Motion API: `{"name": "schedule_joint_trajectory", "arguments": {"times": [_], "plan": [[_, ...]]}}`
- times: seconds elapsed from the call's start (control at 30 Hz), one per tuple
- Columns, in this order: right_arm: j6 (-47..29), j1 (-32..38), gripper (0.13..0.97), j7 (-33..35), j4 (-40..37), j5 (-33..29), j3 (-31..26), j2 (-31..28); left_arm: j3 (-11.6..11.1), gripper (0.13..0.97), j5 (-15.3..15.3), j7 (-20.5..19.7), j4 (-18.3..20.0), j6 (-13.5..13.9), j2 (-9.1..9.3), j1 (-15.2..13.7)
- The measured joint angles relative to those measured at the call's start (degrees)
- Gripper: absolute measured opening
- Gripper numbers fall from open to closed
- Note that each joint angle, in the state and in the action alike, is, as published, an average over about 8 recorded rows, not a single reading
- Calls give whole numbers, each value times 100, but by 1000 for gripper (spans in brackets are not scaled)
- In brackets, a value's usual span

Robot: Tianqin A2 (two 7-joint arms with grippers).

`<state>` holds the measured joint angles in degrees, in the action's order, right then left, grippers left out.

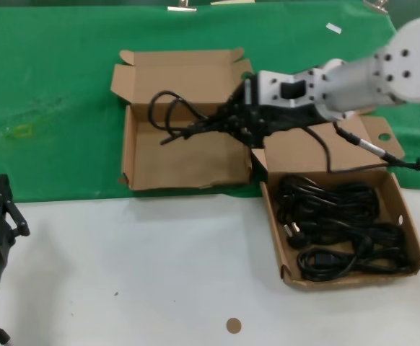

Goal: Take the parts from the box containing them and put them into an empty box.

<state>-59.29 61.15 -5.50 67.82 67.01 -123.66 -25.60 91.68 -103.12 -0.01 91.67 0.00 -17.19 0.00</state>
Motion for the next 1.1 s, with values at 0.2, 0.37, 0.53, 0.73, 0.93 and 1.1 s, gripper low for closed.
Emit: {"name": "schedule_joint_trajectory", "arguments": {"times": [0.2,0.37,0.53,0.73,0.93,1.1], "plan": [[238,260,177,130,-626,-173,-146,460,0,144,0,0,0,0,0,0],[461,417,176,229,-1061,-300,-210,721,0,144,0,0,0,0,0,0],[618,472,184,241,-1235,-407,-235,838,0,144,0,0,0,0,0,0],[699,479,207,221,-1299,-499,-252,882,0,144,0,0,0,0,0,0],[715,467,232,217,-1346,-555,-273,898,0,144,1,0,0,0,0,0],[747,464,296,236,-1384,-569,-270,919,0,144,1,0,0,0,0,0]]}}
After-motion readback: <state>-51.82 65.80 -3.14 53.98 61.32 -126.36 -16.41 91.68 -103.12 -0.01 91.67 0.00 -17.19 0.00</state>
